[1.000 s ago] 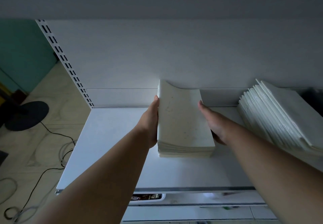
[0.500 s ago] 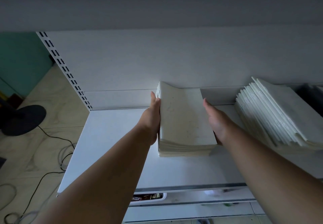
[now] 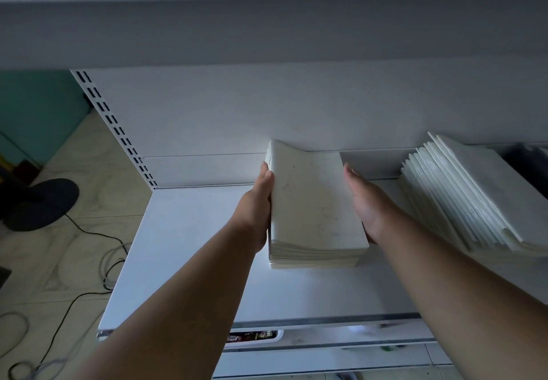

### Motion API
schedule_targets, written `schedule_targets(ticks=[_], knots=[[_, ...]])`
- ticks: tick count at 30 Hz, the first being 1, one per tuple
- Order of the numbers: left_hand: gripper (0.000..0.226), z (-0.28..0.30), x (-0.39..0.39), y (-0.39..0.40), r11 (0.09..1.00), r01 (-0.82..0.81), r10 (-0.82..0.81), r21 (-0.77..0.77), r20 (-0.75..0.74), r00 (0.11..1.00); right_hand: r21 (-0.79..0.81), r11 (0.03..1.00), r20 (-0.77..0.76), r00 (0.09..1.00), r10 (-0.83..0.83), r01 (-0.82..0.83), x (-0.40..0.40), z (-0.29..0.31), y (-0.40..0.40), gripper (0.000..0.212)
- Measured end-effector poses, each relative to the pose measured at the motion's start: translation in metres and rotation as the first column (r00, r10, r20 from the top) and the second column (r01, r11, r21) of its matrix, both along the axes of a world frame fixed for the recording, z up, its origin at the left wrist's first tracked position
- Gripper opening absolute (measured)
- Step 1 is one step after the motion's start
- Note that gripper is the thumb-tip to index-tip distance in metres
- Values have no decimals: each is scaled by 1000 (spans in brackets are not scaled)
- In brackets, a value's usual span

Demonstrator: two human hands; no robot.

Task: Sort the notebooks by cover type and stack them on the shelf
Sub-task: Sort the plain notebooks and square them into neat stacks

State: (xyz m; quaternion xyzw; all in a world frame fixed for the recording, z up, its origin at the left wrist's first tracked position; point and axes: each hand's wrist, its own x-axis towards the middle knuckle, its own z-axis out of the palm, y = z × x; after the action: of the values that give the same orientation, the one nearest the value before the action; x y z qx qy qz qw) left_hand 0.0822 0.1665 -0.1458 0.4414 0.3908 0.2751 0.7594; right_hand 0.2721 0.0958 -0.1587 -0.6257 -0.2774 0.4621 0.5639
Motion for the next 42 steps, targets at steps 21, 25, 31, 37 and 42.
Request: schedule_targets(ticks=[21, 25, 31, 37, 42], knots=[[53, -19, -17, -45, 991, -136, 134, -8, -118, 984, -207, 975, -315, 949, 11, -80, -9, -17, -32, 115], [51, -18, -23, -52, 989, -148, 147, -4, -93, 985, -189, 979, -241, 970, 34, -81, -14, -4, -43, 98], [24, -30, -46, -121, 889, -409, 446, 208, -188, 875, -63, 998, 456, 889, 36, -8, -19, 43, -104, 56], [17, -4, -24, -161, 777, -340, 525, 530, -247, 814, 118, 992, 726, 678, -112, 38, 31, 79, -153, 37], [26, 1, 60, -192, 798, -116, 282, 592, -196, 939, 114, 990, 796, 589, -138, 78, 100, 90, -169, 29]])
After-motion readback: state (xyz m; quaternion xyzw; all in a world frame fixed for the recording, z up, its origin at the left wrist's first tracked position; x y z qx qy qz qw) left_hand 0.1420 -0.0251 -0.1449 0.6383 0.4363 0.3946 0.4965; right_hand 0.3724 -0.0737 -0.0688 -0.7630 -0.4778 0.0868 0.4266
